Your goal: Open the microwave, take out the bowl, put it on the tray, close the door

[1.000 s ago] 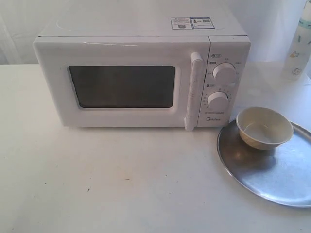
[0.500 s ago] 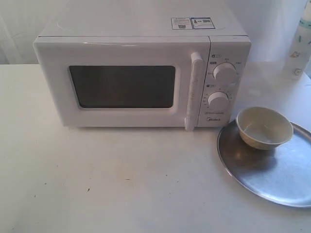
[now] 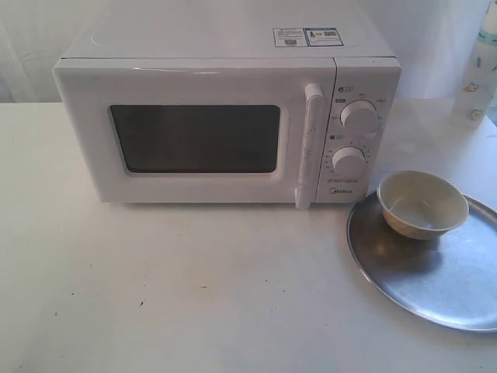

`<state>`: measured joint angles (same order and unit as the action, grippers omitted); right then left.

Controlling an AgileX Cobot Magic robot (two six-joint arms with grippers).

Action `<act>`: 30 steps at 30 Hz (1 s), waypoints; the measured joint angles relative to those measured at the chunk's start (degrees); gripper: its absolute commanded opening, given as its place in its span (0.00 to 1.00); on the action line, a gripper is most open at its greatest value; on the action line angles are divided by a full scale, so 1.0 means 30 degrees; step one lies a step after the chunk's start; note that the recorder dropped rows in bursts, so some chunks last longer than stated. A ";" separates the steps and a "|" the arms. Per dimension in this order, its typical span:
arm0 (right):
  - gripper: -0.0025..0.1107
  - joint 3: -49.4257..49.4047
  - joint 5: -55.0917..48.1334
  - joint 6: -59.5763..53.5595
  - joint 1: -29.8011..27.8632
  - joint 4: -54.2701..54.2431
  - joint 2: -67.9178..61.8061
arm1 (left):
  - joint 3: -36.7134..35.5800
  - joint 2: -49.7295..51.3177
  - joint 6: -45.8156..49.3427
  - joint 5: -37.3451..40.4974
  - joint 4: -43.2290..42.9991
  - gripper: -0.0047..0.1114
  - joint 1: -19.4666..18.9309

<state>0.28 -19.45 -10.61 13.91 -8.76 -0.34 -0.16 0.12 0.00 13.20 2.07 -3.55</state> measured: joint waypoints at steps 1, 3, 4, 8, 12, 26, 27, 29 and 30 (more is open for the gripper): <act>0.02 0.0000 0.0000 0.0000 -0.0401 0.0000 0.0000 | 0.0000 0.0000 0.0000 0.0000 0.0000 0.04 0.0000; 0.02 0.0000 0.0000 0.0108 -0.1293 0.0000 0.0000 | 0.0000 0.0000 0.0000 0.0000 0.0000 0.04 0.0000; 0.02 0.0000 0.0000 0.0206 -0.1585 0.0000 0.0000 | 0.0000 0.0000 0.0000 0.0000 0.0000 0.04 0.0000; 0.02 0.0000 0.0000 0.0495 -0.2353 0.0040 0.0000 | 0.0000 0.0000 0.0000 0.0000 0.0000 0.04 0.0000; 0.02 0.0000 -0.0034 0.0533 -0.2620 0.0075 0.0000 | 0.0000 0.0000 0.0000 0.0000 0.0000 0.04 0.0000; 0.02 0.0000 -0.0070 0.2829 -0.3263 0.0351 0.0000 | 0.0000 0.0000 0.0000 0.0000 0.0000 0.04 0.0000; 0.02 0.0000 -0.0070 0.2860 -0.3263 0.0468 0.0000 | 0.0000 0.0000 0.0000 0.0000 0.0000 0.04 0.0000; 0.02 0.0000 -0.0070 0.2904 -0.3263 0.1177 0.0000 | 0.0000 0.0000 0.0000 0.0000 0.0000 0.04 0.0000; 0.02 0.0000 -0.0070 0.2904 -0.3263 0.1619 0.0000 | 0.0000 0.0000 0.0000 0.0000 0.0000 0.04 0.0000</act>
<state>0.28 -19.67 -1.90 4.12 -3.90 -0.34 -0.16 0.12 0.00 13.20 2.07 -3.55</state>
